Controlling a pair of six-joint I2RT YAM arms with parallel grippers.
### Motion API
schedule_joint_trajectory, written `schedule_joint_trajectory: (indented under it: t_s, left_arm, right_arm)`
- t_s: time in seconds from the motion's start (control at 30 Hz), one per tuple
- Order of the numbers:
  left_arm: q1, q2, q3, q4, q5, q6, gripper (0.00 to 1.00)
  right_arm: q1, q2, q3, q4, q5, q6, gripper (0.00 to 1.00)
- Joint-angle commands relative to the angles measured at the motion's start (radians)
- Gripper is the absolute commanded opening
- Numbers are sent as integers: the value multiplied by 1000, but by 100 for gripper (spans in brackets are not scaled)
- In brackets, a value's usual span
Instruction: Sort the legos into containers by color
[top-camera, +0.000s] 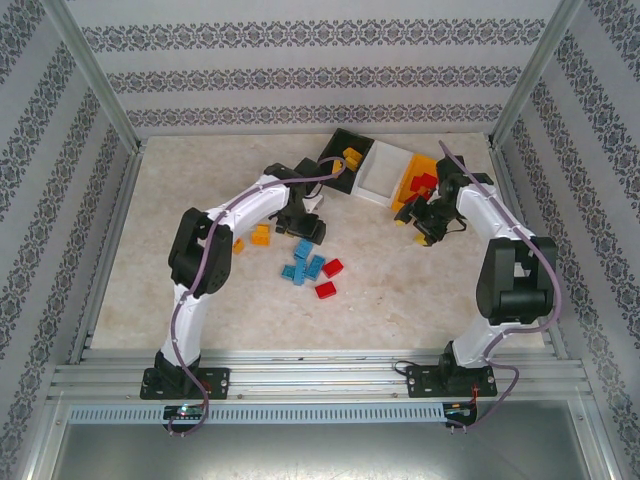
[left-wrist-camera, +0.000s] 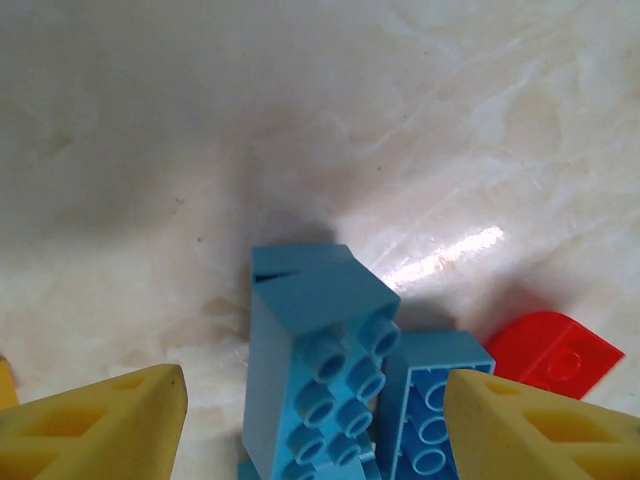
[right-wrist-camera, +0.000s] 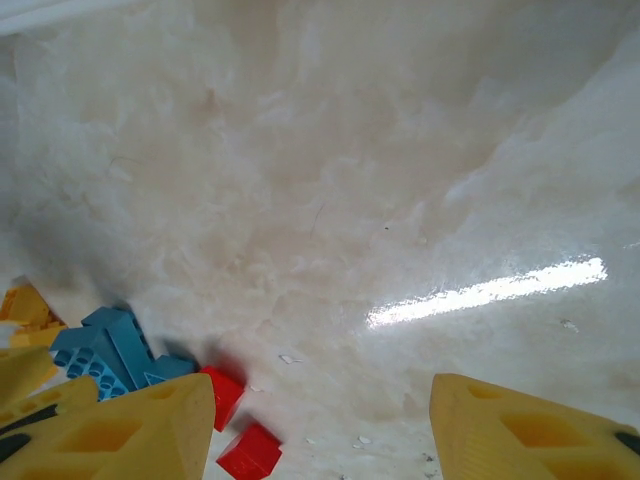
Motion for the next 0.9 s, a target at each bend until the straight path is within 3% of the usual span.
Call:
schedule_joint_trajectory:
  t_s: [0.0,0.33,0.63,0.87]
  left_arm:
    - [-2,26,35,-64,-21,44,69]
    - [-4,48,19,-44,8,31,64]
    - [-4,27,-17,-34,17,29,44]
    - [-4,1,-49,-25,24,21,38]
  right_arm:
    - [-6,-20,-19,15,-19,3,60]
    - [-2,-7,-7,21,-30,26,60]
    - [3,-21,-29,32,-22,41,60]
    - [4,-41,-40,33,-12,44,60]
